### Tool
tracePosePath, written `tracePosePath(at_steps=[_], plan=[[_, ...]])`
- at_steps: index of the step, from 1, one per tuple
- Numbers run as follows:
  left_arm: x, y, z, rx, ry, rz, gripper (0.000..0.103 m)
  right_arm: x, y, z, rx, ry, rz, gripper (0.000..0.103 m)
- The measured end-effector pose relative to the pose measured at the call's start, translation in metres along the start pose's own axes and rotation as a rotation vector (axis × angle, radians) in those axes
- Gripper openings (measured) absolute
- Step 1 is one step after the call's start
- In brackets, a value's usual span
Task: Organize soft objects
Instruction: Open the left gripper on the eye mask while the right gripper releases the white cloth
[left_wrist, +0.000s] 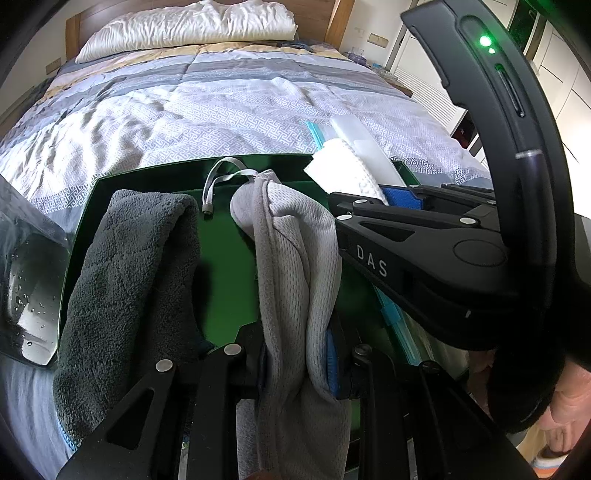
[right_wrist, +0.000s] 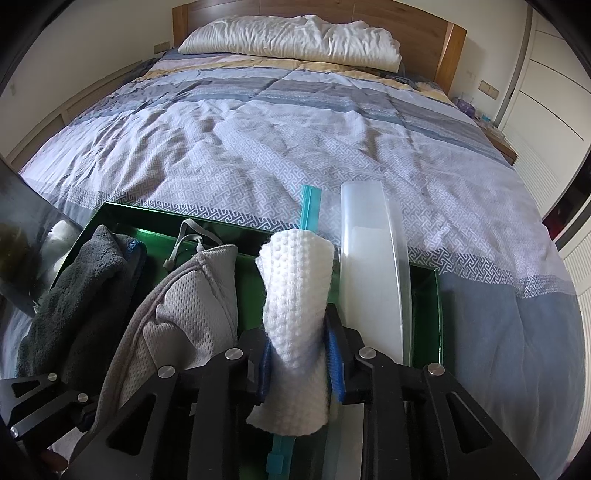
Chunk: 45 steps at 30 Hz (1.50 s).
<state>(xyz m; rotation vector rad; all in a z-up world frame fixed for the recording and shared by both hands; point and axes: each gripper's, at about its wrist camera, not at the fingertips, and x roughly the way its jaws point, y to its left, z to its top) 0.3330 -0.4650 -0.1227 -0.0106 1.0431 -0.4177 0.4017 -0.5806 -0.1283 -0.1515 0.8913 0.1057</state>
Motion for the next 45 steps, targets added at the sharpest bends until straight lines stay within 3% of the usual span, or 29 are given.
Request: tracePosePath(at_steps=[11, 17, 24, 26, 29, 33, 38, 42, 45], plan=[[0.0, -0.002, -0.001, -0.001, 0.002, 0.0, 0.024, -0.002, 0.0, 0.0, -0.003, -0.005, -0.005, 0.03], [0.001, -0.002, 0.0, -0.009, 0.005, -0.006, 0.034, -0.004, -0.001, -0.001, -0.005, -0.008, -0.009, 0.035], [-0.003, 0.001, 0.0, -0.02, -0.005, -0.003, 0.054, -0.006, -0.001, 0.0, -0.005, -0.013, -0.007, 0.043], [-0.006, 0.002, -0.001, -0.021, -0.008, -0.004, 0.055, -0.007, -0.001, 0.001, -0.006, -0.015, -0.007, 0.044], [-0.007, 0.005, 0.0, -0.03, -0.011, -0.002, 0.067, -0.008, -0.001, 0.0, -0.006, -0.017, -0.003, 0.046], [-0.009, 0.007, 0.0, -0.035, -0.015, -0.005, 0.07, -0.01, -0.002, 0.001, -0.002, -0.02, -0.004, 0.048], [-0.012, 0.009, 0.0, -0.044, -0.025, 0.004, 0.081, -0.014, -0.004, 0.001, 0.006, -0.026, 0.005, 0.055], [-0.015, 0.007, 0.0, -0.048, -0.036, 0.016, 0.083, -0.017, -0.006, 0.001, 0.012, -0.03, 0.006, 0.065], [-0.017, 0.01, -0.001, -0.063, -0.033, 0.021, 0.092, -0.019, -0.007, 0.002, 0.019, -0.034, 0.007, 0.075]])
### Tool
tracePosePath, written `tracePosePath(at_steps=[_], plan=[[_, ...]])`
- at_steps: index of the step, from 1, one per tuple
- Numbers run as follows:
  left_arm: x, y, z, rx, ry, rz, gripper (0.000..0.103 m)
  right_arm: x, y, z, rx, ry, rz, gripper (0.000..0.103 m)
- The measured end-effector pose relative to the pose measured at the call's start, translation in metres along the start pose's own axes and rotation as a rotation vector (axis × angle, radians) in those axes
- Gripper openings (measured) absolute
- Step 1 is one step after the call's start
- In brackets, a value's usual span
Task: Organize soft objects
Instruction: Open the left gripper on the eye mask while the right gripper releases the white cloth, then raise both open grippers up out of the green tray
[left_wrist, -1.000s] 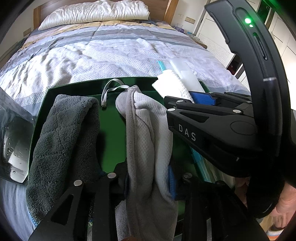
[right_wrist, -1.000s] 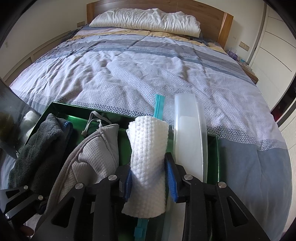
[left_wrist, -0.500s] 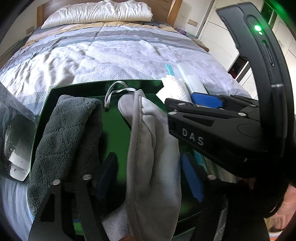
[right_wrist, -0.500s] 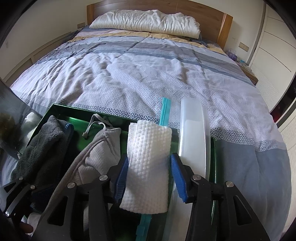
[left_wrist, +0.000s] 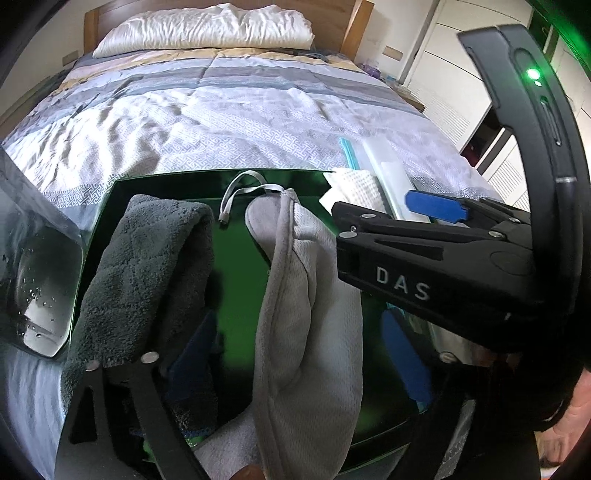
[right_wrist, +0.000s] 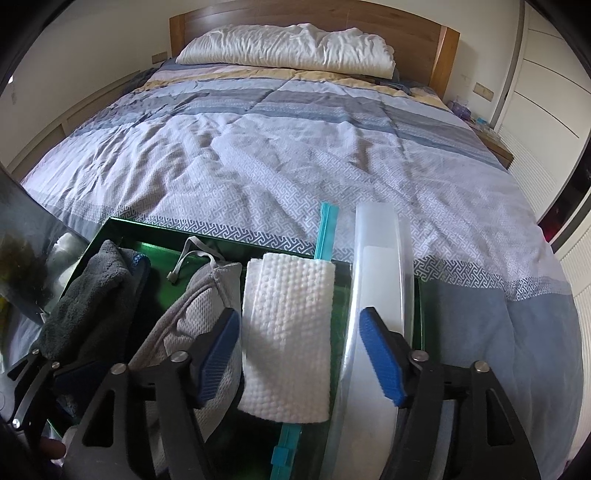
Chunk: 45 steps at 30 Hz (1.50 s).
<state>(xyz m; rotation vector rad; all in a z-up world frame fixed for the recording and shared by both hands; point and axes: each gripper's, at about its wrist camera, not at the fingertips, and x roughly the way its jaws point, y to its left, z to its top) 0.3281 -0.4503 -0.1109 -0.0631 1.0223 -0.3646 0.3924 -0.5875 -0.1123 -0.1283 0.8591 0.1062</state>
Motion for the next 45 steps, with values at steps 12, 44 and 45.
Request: tracePosePath(at_steps=[12, 44, 45], plan=[[-0.011, 0.006, 0.001, -0.014, -0.034, 0.02, 0.098, -0.013, -0.003, 0.001, 0.012, -0.027, -0.007, 0.088], [-0.024, 0.006, 0.01, -0.027, -0.07, 0.097, 0.101, -0.04, -0.006, -0.001, 0.051, -0.066, -0.024, 0.097], [-0.024, 0.006, 0.01, -0.026, -0.071, 0.097, 0.101, -0.039, -0.006, -0.001, 0.052, -0.065, -0.027, 0.097]])
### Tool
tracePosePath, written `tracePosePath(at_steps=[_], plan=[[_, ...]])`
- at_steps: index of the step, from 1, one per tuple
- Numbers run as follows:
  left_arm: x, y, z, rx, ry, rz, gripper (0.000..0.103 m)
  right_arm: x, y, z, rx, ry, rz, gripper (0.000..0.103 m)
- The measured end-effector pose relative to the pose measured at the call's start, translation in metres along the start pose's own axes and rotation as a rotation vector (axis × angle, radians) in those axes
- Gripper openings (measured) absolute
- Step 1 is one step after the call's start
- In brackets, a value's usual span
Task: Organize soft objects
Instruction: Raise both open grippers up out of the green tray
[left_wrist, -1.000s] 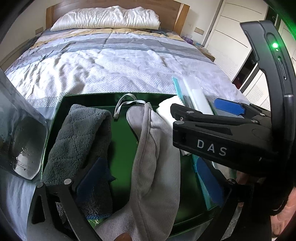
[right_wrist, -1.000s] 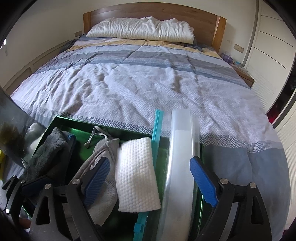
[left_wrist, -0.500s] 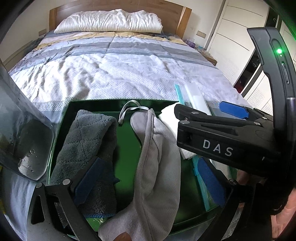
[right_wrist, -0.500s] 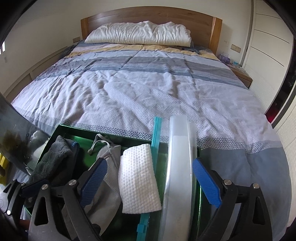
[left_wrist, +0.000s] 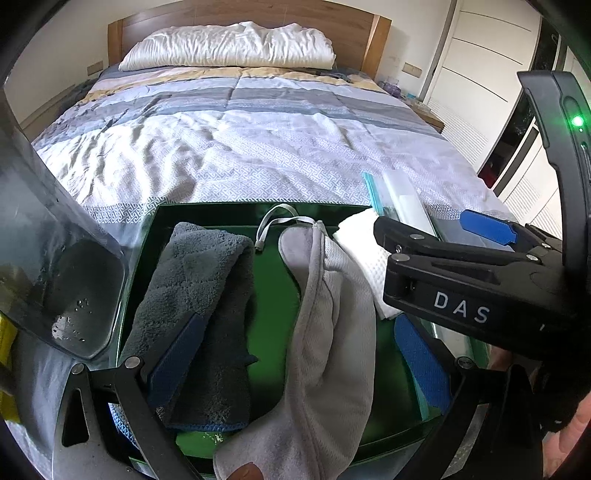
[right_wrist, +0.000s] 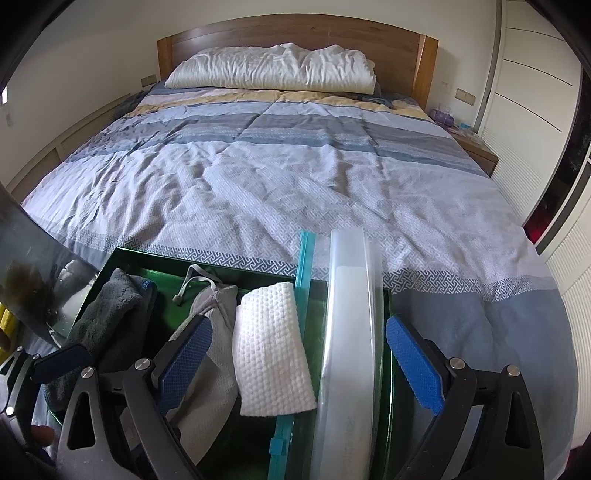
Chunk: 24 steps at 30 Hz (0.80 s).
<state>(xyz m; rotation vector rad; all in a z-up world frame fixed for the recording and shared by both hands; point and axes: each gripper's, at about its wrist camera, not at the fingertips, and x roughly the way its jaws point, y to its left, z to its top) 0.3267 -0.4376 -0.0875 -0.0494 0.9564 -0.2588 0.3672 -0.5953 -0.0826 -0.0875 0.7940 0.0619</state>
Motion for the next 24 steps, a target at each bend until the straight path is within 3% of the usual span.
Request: tracePosePath(at_steps=[24], plan=[[-0.014, 0.002, -0.004, -0.001, -0.016, -0.015, 0.101, -0.016, 0.003, -0.005, 0.011, -0.021, -0.038, 0.102]])
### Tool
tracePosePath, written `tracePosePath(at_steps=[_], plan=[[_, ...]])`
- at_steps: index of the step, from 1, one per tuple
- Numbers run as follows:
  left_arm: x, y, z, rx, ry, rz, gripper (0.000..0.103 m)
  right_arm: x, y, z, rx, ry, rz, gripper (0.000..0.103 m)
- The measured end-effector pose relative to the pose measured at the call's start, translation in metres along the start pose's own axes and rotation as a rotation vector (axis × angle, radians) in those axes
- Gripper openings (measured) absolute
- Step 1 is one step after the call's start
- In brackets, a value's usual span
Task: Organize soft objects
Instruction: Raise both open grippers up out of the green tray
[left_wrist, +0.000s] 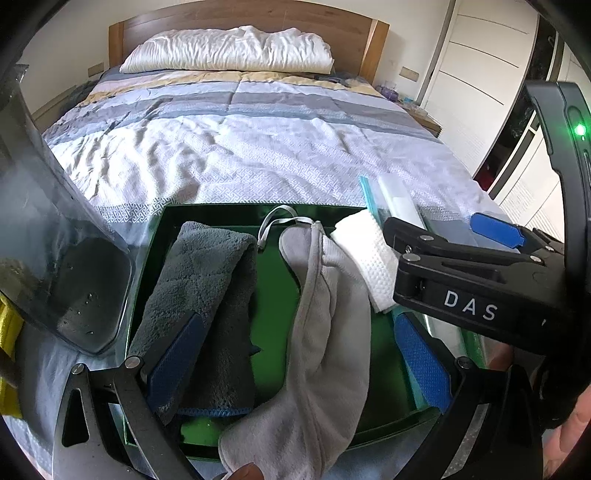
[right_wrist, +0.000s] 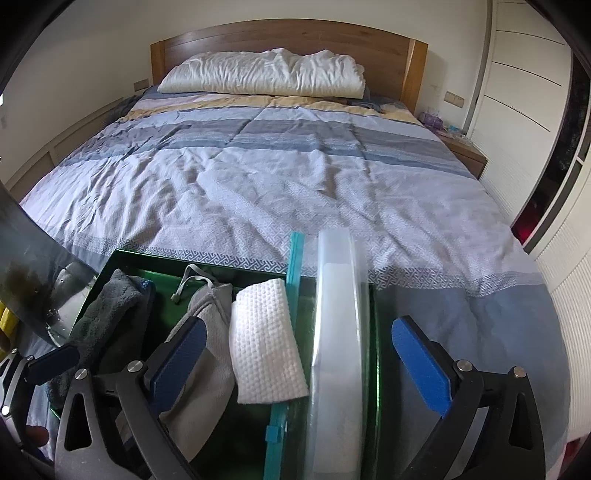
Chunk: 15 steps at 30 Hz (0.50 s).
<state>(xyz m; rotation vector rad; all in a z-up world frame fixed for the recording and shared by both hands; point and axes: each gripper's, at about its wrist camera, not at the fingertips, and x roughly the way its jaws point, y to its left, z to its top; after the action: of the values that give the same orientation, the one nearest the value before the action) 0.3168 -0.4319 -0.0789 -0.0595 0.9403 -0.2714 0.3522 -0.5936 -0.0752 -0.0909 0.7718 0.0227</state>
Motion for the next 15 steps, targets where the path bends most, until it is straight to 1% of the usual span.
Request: tracePosePath(at_steps=[8, 15], plan=[[-0.0042, 0.0003, 0.0007, 0.006, -0.013, 0.003, 0.101, -0.0091, -0.0006, 0.0002, 0.005, -0.007, -0.023, 0.103], [-0.0042, 0.0034, -0.0002, 0.015, -0.013, 0.015, 0.101, -0.0099, 0.0028, 0.0014, 0.009, -0.02, -0.017, 0.103]])
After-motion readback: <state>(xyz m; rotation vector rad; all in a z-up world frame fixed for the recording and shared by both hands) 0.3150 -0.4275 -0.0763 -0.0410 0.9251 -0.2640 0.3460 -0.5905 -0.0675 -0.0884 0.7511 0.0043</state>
